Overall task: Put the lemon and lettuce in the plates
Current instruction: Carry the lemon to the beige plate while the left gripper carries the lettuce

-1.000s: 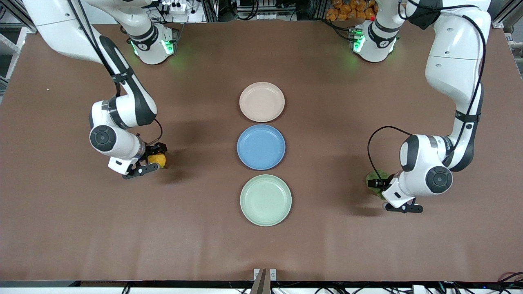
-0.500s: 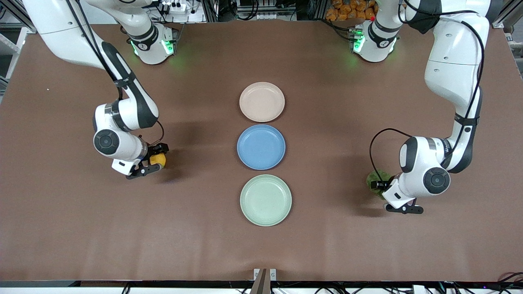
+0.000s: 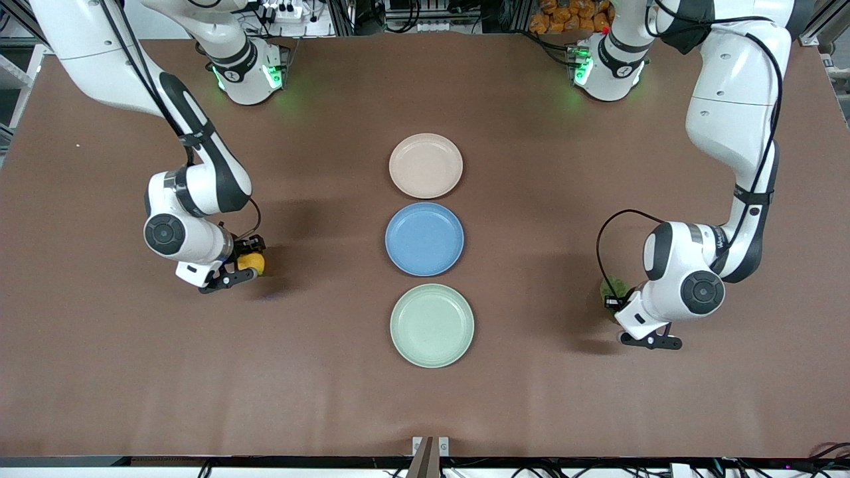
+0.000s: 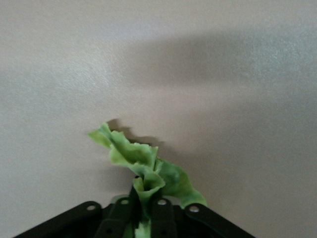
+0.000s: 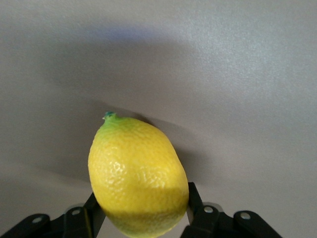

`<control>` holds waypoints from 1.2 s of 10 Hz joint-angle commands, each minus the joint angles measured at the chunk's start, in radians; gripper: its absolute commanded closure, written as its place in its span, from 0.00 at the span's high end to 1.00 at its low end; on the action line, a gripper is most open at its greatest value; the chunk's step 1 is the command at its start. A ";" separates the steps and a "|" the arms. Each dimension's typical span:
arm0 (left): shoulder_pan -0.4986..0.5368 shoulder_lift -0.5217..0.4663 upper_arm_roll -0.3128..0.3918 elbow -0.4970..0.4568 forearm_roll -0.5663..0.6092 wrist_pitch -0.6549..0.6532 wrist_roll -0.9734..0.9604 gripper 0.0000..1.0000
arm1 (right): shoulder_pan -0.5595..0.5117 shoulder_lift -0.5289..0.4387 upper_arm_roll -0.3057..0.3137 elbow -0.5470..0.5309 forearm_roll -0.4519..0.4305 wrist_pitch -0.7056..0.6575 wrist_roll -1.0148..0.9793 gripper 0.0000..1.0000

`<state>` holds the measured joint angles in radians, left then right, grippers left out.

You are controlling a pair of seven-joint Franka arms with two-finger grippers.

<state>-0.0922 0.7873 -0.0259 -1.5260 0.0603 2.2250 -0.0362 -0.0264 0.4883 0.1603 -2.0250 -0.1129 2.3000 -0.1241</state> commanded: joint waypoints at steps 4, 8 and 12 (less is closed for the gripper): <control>-0.030 -0.104 -0.008 0.007 0.013 -0.004 -0.004 0.00 | 0.043 -0.115 0.076 0.068 0.306 -0.229 -0.011 0.00; -0.029 -0.177 -0.089 0.009 -0.055 -0.004 -0.010 0.00 | 0.117 -0.131 0.220 0.104 0.375 -0.238 0.379 0.00; -0.049 -0.166 -0.222 0.058 -0.160 0.086 -0.130 0.00 | 0.340 -0.113 0.229 0.098 0.380 -0.185 0.810 0.00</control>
<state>-0.1305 0.6181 -0.2084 -1.4835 -0.0722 2.2656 -0.0985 0.2546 0.3675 0.3936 -1.9223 0.2501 2.0942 0.5719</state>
